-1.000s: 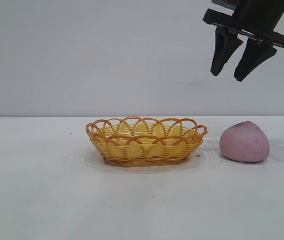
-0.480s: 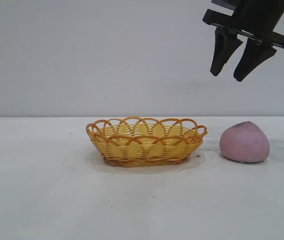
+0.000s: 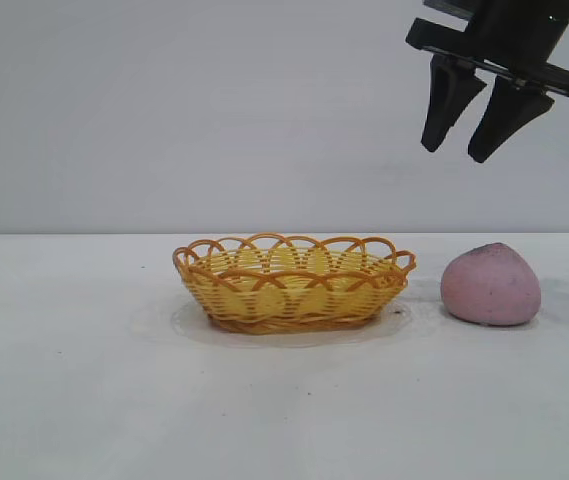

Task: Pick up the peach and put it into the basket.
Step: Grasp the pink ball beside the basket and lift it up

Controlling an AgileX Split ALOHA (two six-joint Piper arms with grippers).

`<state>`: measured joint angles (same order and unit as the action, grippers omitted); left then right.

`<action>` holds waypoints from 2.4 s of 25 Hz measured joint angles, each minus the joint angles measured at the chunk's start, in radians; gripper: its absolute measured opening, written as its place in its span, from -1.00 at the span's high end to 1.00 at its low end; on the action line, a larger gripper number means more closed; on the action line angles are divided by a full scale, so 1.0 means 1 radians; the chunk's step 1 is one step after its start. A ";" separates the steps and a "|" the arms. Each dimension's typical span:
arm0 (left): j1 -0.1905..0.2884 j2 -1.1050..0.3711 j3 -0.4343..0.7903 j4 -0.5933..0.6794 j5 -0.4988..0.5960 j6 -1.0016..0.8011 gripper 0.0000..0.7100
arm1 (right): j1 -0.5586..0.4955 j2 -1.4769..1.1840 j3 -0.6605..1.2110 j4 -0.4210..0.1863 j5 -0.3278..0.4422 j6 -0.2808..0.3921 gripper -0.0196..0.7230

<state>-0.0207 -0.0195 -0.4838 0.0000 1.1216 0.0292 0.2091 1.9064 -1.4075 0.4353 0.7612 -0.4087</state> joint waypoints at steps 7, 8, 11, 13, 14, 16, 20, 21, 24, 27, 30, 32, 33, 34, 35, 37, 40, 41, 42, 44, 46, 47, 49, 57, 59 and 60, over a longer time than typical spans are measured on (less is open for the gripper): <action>0.041 0.000 0.000 0.000 0.000 0.000 -0.30 | 0.000 0.000 0.000 -0.021 0.028 0.000 0.02; 0.041 0.000 0.000 0.000 0.000 0.000 -0.30 | 0.000 0.000 0.000 -0.030 0.039 0.000 0.02; 0.041 0.000 0.000 0.000 0.000 0.000 -0.30 | 0.000 0.000 0.000 -0.080 0.097 0.000 0.02; 0.041 0.000 0.000 0.000 0.000 0.000 -0.30 | 0.000 -0.002 0.000 -0.115 0.148 0.000 0.02; 0.041 0.000 0.000 0.000 0.000 0.000 -0.30 | 0.000 -0.007 0.000 -0.125 0.176 0.000 0.02; 0.041 0.000 0.000 0.000 0.000 0.000 -0.30 | 0.000 -0.021 0.000 -0.134 0.219 0.009 0.02; 0.041 0.000 0.000 0.000 0.000 0.000 -0.30 | 0.000 -0.032 0.000 -0.138 0.308 0.096 0.02; 0.041 0.000 0.000 0.000 0.000 0.000 -0.30 | 0.000 -0.032 0.000 -0.147 0.330 0.129 0.02; 0.041 0.000 0.000 0.000 0.000 0.000 -0.30 | 0.000 -0.032 0.000 -0.165 0.360 0.212 0.02; 0.041 0.000 0.000 0.000 0.000 0.000 -0.30 | 0.023 -0.032 0.000 -0.190 0.363 0.270 0.02; 0.041 0.000 0.000 0.000 0.000 0.000 -0.30 | 0.080 -0.019 0.000 -0.243 0.359 0.330 0.02; 0.041 0.000 0.000 -0.001 0.000 0.000 -0.30 | 0.114 0.005 0.000 -0.271 0.345 0.358 0.02; 0.041 0.000 0.000 0.000 0.000 0.000 -0.30 | 0.124 0.019 0.000 -0.270 0.338 0.368 0.02; 0.041 0.000 0.000 -0.001 0.000 0.000 -0.30 | 0.129 0.029 0.000 -0.270 0.329 0.376 0.02; 0.041 0.000 0.000 -0.001 0.000 0.000 -0.30 | 0.131 0.041 0.000 -0.271 0.320 0.384 0.02; 0.041 0.000 0.000 0.000 0.000 0.000 -0.30 | 0.131 0.064 0.000 -0.286 0.309 0.391 0.02; 0.041 0.000 0.000 -0.001 0.000 0.000 -0.30 | 0.131 0.092 0.000 -0.298 0.294 0.393 0.02; 0.041 0.000 0.000 0.000 0.000 0.000 -0.30 | 0.131 0.101 0.000 -0.299 0.287 0.394 0.02; 0.041 0.000 0.000 -0.001 0.000 0.000 -0.30 | 0.131 0.110 0.000 -0.300 0.277 0.394 0.02; 0.041 0.000 0.000 -0.001 0.000 0.000 -0.30 | 0.131 0.128 0.000 -0.304 0.264 0.394 0.02; 0.041 0.000 0.000 -0.001 0.000 0.000 -0.30 | 0.131 0.144 0.000 -0.311 0.261 0.392 0.16; 0.041 0.000 0.000 -0.001 0.000 0.000 -0.30 | 0.131 0.151 0.000 -0.316 0.261 0.383 0.30; 0.041 0.000 0.000 -0.001 0.000 0.000 -0.30 | 0.131 0.156 -0.002 -0.325 0.261 0.358 0.64; 0.041 0.000 0.000 -0.001 0.000 0.000 -0.30 | 0.131 0.156 -0.179 -0.337 0.418 0.308 0.95; 0.041 0.000 0.000 -0.001 0.000 0.000 -0.30 | 0.131 0.149 -0.250 -0.327 0.444 0.305 0.95; 0.041 0.000 0.000 -0.001 0.000 0.000 -0.30 | 0.131 0.143 -0.288 -0.306 0.452 0.303 0.95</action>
<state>0.0199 -0.0195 -0.4838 -0.0008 1.1216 0.0292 0.3397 2.0491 -1.6960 0.1298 1.2128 -0.1060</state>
